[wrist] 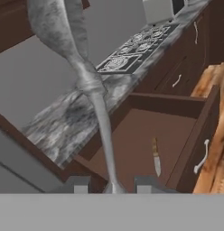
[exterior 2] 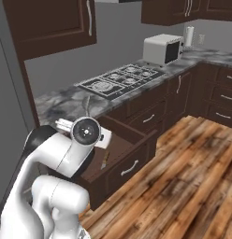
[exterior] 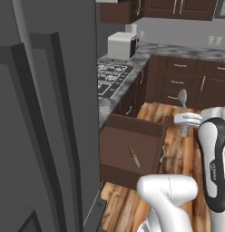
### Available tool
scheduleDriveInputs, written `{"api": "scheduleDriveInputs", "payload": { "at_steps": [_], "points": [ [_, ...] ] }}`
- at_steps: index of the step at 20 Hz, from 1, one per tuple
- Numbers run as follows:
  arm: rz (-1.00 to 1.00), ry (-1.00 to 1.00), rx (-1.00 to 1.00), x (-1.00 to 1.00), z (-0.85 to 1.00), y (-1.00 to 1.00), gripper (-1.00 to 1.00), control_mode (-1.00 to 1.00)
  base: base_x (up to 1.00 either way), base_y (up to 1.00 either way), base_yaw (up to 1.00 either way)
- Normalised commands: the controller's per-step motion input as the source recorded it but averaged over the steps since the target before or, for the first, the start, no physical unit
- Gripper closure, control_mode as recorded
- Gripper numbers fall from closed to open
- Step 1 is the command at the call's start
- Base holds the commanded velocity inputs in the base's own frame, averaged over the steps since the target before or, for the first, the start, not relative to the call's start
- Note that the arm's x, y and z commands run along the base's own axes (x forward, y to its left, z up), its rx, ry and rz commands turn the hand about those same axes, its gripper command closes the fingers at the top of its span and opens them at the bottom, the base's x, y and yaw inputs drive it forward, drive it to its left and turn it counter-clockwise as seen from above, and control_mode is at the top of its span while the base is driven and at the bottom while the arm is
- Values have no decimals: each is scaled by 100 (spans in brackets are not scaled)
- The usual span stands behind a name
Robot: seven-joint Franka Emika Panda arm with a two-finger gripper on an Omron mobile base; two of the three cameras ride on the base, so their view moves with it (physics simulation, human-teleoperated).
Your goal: Pick up the metallic utensils from the counter and place them in the open drawer. Make sure not to pick up any wooden utensils.
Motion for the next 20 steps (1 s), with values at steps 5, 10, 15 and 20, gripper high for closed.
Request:
{"api": "scheduleDriveInputs", "payload": {
  "at_steps": [5,10,15,20],
  "points": [
    [6,31,0,100,-79,16,100,-100,0,0,0],
    [15,24,4,100,-79,0,100,-100,0,0,0],
    [8,5,8,100,-69,11,100,-100,0,0,0],
    [-3,17,-16,78,-60,54,100,-100,0,0,0]
  ]
}}
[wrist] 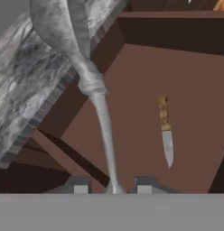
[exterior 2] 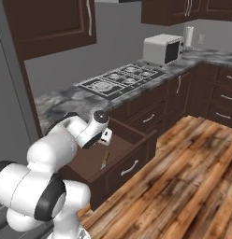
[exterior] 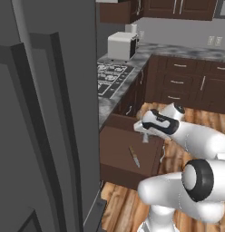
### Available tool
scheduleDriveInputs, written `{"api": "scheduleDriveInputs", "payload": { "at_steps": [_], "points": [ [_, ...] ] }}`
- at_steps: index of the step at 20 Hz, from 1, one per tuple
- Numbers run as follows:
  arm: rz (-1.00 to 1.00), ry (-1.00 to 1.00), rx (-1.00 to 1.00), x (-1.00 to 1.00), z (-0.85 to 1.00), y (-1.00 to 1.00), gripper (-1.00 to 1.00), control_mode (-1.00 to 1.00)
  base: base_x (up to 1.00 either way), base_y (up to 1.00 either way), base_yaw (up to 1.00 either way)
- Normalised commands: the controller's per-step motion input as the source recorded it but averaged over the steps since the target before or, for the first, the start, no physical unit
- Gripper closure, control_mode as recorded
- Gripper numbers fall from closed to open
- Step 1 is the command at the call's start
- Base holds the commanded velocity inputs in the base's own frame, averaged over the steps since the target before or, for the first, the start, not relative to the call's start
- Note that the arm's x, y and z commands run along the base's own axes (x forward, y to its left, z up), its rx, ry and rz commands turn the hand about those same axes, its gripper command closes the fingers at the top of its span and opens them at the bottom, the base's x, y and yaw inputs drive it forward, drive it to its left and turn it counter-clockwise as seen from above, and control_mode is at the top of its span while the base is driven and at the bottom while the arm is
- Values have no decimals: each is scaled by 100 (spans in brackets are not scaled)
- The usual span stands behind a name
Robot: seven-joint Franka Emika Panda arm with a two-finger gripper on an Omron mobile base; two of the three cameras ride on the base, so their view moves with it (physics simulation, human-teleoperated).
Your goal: Pick up the metallic utensils from the counter and place them in the open drawer. Make sure not to pick up any wooden utensils.
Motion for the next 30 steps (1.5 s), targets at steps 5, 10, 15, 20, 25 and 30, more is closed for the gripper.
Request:
{"api": "scheduleDriveInputs", "payload": {
  "at_steps": [5,10,15,20,25,30],
  "points": [
    [-5,23,-10,69,-39,16,100,-100,0,0,0],
    [0,17,-2,52,-46,0,100,-100,0,0,0],
    [0,4,0,42,-58,-1,100,-100,0,0,0],
    [0,5,-1,42,-83,-2,100,-100,0,0,0],
    [0,5,-3,50,-78,-7,100,-100,0,0,0],
    [0,3,-2,43,-68,-1,100,-100,0,0,0]
  ]
}}
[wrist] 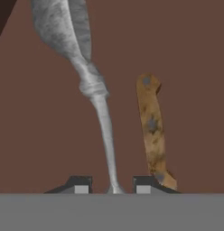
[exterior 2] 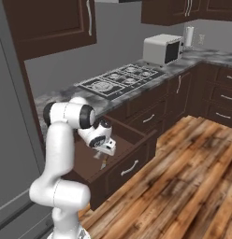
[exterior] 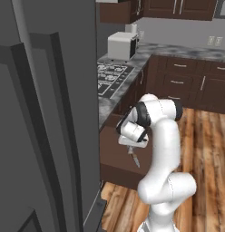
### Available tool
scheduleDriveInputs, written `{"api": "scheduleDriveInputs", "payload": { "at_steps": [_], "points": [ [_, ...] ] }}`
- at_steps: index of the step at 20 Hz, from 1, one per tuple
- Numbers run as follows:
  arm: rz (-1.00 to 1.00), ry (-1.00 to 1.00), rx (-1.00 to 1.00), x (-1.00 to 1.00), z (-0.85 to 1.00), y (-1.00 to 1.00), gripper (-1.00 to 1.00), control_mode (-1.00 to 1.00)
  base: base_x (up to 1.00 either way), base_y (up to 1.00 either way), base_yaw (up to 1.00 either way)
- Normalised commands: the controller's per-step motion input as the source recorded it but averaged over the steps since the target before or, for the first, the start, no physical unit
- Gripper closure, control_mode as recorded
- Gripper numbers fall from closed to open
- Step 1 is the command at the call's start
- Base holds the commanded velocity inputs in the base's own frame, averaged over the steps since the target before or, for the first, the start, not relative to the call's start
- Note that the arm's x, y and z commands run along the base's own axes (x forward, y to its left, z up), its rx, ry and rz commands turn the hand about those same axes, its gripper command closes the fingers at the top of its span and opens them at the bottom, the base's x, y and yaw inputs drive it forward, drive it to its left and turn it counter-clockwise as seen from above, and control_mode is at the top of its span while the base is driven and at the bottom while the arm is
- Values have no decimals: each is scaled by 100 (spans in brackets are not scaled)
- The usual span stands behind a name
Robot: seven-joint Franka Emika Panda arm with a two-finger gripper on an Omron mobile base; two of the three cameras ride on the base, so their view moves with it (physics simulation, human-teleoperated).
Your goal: Pick up the metallic utensils from the counter and place them in the open drawer. Make sure not to pick up any wooden utensils.
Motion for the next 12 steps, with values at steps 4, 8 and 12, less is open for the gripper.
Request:
{"api": "scheduleDriveInputs", "payload": {
  "at_steps": [4,8,12],
  "points": [
    [0,4,-3,42,-64,0,100,-100,0,0,0],
    [0,5,-4,36,-58,-2,100,-100,0,0,0],
    [0,4,-5,33,-55,-1,-100,-100,0,0,0]
  ]
}}
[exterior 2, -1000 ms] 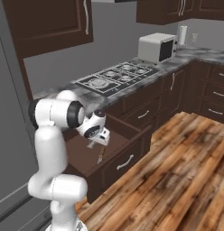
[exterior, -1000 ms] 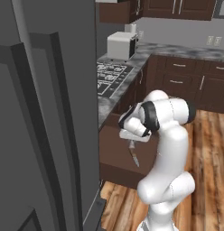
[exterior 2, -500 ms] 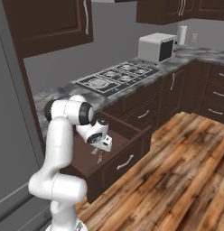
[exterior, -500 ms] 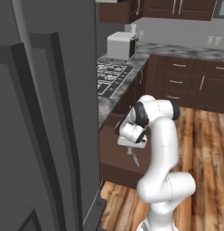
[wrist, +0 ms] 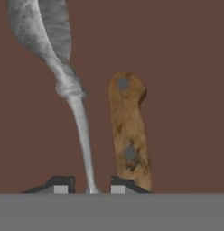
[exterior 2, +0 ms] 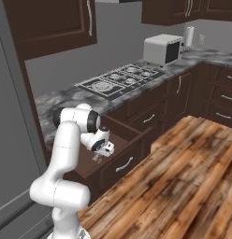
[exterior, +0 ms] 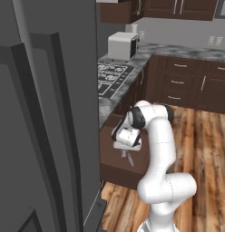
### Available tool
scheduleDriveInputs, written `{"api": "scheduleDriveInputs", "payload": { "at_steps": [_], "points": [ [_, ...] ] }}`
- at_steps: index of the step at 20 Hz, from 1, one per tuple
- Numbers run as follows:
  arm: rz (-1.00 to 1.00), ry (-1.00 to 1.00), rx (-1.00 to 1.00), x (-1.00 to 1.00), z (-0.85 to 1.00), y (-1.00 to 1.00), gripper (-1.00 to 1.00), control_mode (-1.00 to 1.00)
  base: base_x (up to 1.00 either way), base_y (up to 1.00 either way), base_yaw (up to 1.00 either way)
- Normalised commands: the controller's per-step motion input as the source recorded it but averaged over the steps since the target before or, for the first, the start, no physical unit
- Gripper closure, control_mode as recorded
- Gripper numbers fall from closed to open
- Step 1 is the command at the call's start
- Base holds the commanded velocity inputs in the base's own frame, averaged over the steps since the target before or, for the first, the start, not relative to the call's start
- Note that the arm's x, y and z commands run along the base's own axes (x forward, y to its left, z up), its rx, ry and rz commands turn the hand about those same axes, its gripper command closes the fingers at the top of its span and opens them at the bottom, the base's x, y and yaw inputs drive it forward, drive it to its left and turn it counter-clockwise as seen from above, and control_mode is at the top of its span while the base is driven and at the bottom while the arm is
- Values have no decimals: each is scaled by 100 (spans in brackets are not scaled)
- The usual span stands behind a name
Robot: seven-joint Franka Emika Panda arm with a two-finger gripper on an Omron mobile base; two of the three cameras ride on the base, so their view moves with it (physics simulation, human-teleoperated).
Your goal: Pick up the metallic utensils from the counter and place them in the open drawer. Make sure not to pick up any wooden utensils.
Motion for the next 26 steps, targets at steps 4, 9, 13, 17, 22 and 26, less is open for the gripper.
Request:
{"api": "scheduleDriveInputs", "payload": {
  "at_steps": [4,9,13,17,22,26],
  "points": [
    [0,0,-1,4,-6,-12,-100,-100,0,0,0],
    [0,0,7,-31,63,-21,-100,-100,0,0,0],
    [0,-7,10,-53,76,-43,-100,-100,0,0,0],
    [0,-11,9,-63,100,-29,-100,-100,0,0,0],
    [0,-6,9,-76,100,-45,-100,-100,0,0,0],
    [0,-21,4,-75,100,-34,-100,-100,0,0,0]
  ]
}}
